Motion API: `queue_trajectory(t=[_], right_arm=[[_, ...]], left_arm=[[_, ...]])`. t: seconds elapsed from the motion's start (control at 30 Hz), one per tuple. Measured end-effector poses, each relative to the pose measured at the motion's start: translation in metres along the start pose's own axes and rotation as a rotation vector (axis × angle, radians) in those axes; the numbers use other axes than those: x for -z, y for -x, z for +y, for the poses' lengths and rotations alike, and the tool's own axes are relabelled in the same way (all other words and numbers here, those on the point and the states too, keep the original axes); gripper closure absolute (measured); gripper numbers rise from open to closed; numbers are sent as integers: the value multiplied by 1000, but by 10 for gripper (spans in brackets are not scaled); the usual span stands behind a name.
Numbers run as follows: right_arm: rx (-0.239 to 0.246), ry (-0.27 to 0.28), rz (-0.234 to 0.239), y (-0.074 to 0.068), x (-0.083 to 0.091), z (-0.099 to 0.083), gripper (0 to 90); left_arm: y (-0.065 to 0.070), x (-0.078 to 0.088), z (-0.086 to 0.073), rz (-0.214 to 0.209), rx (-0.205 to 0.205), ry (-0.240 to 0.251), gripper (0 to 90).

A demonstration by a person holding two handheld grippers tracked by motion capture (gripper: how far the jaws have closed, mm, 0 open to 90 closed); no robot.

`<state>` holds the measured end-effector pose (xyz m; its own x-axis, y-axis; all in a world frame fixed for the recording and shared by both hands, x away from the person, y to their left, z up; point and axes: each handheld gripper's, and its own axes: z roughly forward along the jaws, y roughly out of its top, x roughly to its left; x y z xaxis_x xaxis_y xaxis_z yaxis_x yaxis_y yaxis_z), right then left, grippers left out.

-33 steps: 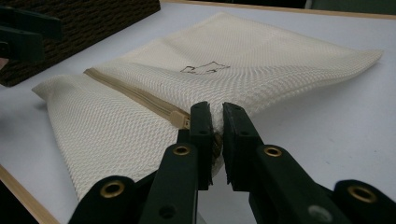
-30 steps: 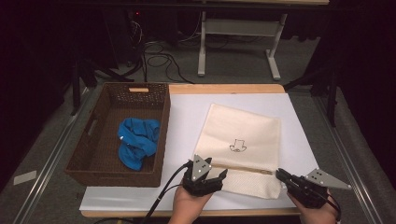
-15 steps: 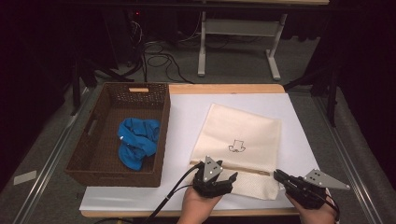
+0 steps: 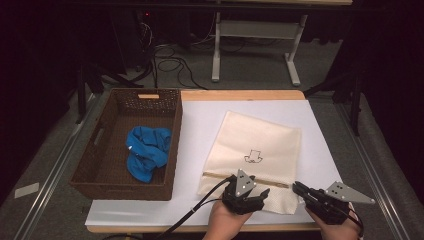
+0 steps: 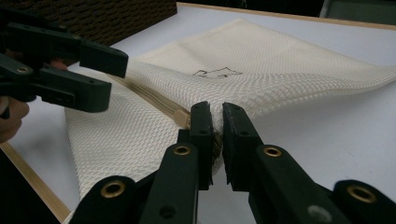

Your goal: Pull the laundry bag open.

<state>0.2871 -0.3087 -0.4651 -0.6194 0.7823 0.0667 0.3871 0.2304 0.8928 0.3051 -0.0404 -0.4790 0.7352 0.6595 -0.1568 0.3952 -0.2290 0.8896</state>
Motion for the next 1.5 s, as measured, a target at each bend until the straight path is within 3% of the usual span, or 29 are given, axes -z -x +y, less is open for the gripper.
queue_trajectory(t=[0.8,1.07,1.5], right_arm=[[2,20,6,0,3,2,844],[1,21,6,0,3,2,844],[0,22,3,0,3,2,844]], left_arm=[[25,-42,7,-61,-19,-40,498],[27,-46,7,-56,-15,-36,574],[29,-42,6,-41,-53,-29,734]])
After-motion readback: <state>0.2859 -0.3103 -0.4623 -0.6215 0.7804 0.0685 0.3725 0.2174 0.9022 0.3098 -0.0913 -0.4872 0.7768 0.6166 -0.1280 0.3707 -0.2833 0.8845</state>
